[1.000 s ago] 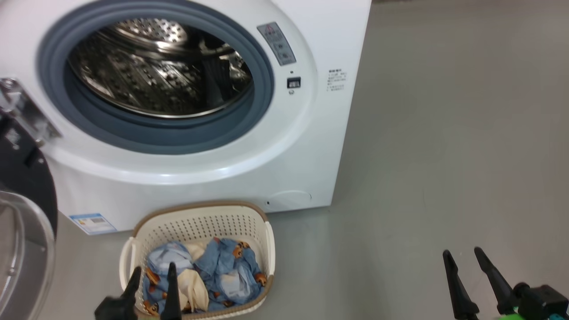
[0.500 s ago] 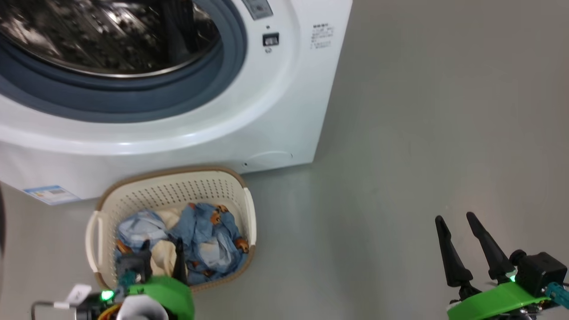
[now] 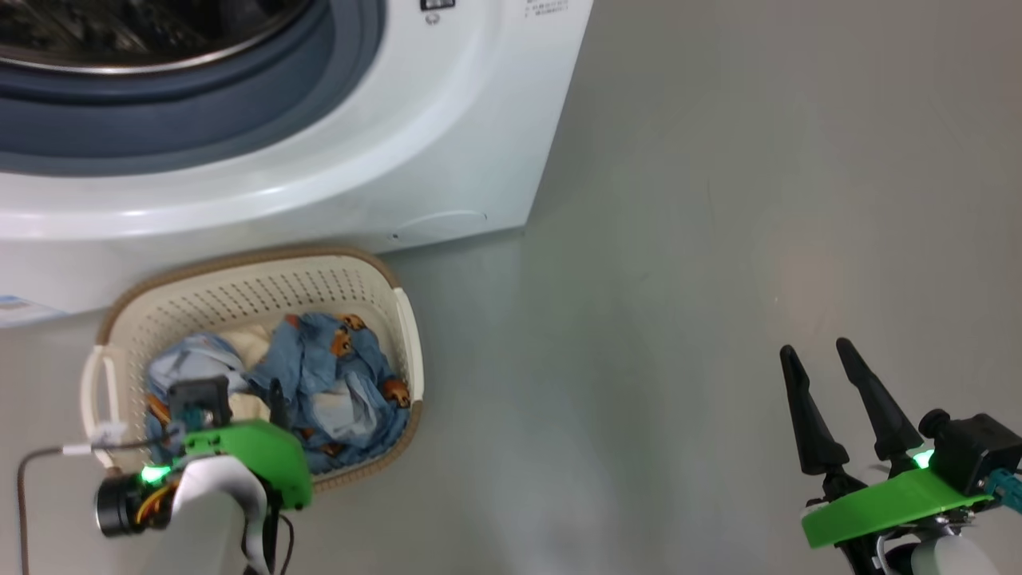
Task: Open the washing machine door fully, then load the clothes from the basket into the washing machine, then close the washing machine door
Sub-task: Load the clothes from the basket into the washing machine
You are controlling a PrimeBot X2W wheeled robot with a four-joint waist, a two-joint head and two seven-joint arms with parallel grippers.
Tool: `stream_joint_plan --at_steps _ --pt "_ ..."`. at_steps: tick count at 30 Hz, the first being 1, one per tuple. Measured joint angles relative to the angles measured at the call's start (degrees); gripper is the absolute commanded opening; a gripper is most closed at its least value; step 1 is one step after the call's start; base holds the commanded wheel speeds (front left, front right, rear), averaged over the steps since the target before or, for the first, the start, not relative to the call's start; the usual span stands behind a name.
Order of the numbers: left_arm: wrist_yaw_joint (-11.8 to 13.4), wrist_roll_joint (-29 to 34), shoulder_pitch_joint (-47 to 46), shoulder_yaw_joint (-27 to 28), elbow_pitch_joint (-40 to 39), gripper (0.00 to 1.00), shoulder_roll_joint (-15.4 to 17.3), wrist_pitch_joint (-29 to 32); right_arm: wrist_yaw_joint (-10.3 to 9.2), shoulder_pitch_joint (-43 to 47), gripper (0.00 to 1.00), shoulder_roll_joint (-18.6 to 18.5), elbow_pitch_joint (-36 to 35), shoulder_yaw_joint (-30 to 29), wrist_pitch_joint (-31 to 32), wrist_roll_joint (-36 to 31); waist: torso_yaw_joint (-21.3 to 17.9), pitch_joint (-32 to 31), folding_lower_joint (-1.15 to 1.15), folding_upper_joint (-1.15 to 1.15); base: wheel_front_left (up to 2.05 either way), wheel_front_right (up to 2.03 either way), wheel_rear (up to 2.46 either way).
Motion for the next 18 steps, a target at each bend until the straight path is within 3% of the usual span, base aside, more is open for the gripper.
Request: stream_joint_plan --at_steps 18 --pt "0.21 -2.98 -14.5 1.52 13.8 1.0 0.23 4.49 0.0 -5.64 1.0 -2.4 -0.6 0.86 0.0 1.93 -0.95 11.58 0.0 0.0 0.0 0.0 0.0"
